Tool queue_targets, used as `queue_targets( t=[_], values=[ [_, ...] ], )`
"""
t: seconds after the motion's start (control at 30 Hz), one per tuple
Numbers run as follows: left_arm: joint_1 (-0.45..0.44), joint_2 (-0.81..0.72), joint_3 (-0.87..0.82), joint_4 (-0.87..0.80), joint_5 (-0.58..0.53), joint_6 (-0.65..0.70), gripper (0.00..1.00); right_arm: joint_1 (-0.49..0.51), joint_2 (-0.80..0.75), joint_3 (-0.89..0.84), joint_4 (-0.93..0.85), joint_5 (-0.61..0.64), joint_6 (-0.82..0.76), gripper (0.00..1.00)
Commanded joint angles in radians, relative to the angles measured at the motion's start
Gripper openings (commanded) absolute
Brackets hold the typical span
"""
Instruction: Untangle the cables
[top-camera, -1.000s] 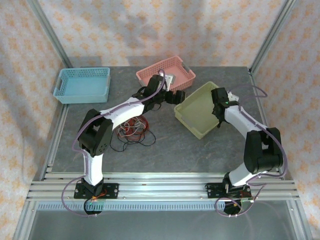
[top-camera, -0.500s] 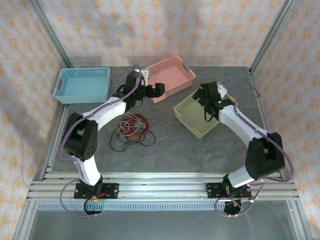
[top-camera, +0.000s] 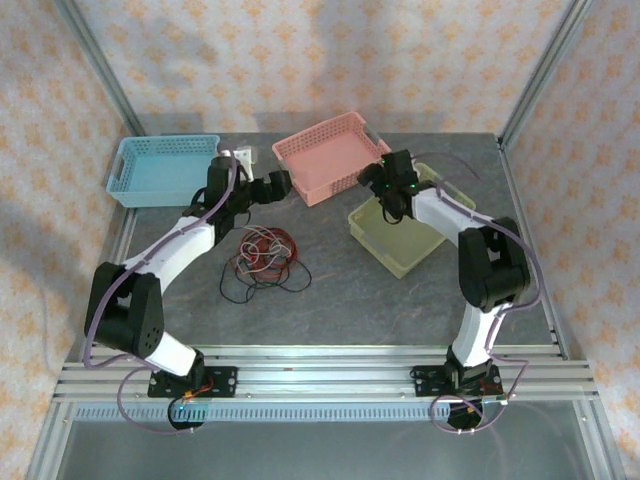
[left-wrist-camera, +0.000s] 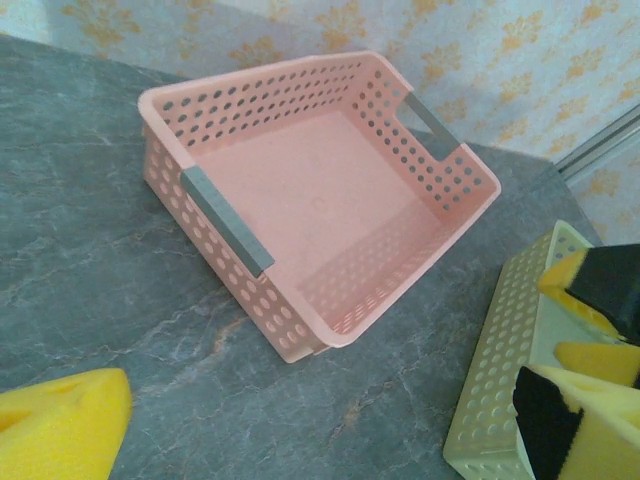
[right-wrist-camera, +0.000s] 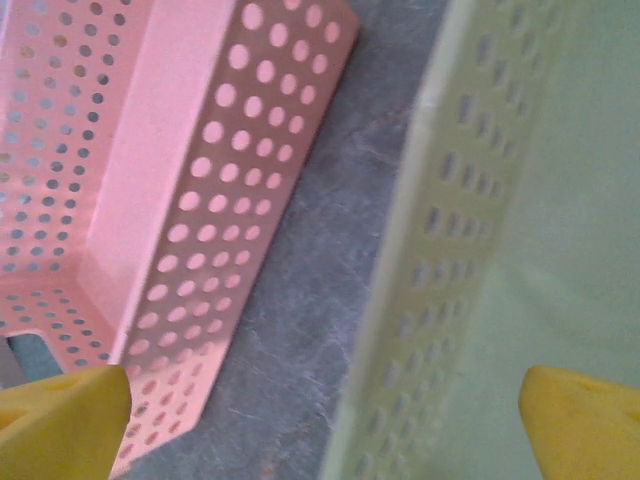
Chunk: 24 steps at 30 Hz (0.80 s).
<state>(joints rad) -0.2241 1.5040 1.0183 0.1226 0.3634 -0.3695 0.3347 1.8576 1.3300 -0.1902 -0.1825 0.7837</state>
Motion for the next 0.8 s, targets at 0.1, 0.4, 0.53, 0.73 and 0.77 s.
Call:
queue_targets(
  t=[0.1,0.4,0.53,0.73,0.77],
  values=[
    [0.041,-0.067,-0.064,0.027,0.031,-0.012,0.99,0.025,0.122,0.154,-0.011,-0.043,0.008,1.0],
    [0.166,-0.159,-0.165,0.063,0.075,-0.05,0.99,0.069,0.289,0.42,-0.164,0.034,-0.006,1.0],
    [0.183,-0.182,-0.186,0.059,0.086,-0.046,0.99,0.082,0.387,0.586,-0.307,0.126,-0.011,1.0],
    [0.189,-0.191,-0.2,0.055,0.089,-0.048,0.99,0.09,0.515,0.801,-0.467,0.207,-0.035,0.95],
    [0.189,-0.189,-0.199,0.056,0.089,-0.048,0.99,0.09,0.527,0.821,-0.479,0.215,-0.038,0.92]
  ],
)
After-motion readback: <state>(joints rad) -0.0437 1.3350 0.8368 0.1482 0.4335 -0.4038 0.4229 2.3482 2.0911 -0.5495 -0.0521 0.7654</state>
